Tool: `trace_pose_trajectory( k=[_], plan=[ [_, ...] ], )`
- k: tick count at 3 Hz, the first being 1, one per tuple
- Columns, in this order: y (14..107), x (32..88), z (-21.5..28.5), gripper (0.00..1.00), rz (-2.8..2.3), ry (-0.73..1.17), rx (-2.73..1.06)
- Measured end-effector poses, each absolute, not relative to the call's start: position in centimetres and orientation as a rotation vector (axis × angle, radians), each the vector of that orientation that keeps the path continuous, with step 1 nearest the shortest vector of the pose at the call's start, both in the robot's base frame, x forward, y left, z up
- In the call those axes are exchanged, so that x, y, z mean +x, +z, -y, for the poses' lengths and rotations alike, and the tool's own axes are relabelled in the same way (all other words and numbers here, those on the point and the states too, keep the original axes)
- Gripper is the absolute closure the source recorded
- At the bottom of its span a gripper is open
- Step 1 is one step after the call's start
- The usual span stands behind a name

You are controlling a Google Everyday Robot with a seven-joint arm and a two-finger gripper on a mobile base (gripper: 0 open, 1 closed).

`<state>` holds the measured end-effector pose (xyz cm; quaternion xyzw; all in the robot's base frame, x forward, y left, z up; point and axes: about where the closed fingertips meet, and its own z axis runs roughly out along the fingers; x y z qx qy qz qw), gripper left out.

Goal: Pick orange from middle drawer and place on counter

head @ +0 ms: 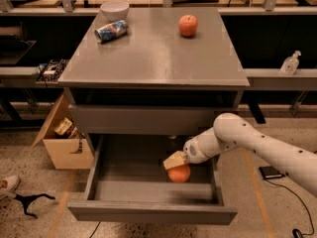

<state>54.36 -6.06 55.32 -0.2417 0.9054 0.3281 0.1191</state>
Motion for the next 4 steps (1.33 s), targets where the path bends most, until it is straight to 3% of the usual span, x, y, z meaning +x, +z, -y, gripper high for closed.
trace_pose_trajectory(
  k=[2,4],
  plan=[
    [63.5,54.5,8.0,1.0,-2.389,0.887,-0.708],
    [72.5,51.9,13.4,1.0,-2.098,0.802,-0.631]
  ],
)
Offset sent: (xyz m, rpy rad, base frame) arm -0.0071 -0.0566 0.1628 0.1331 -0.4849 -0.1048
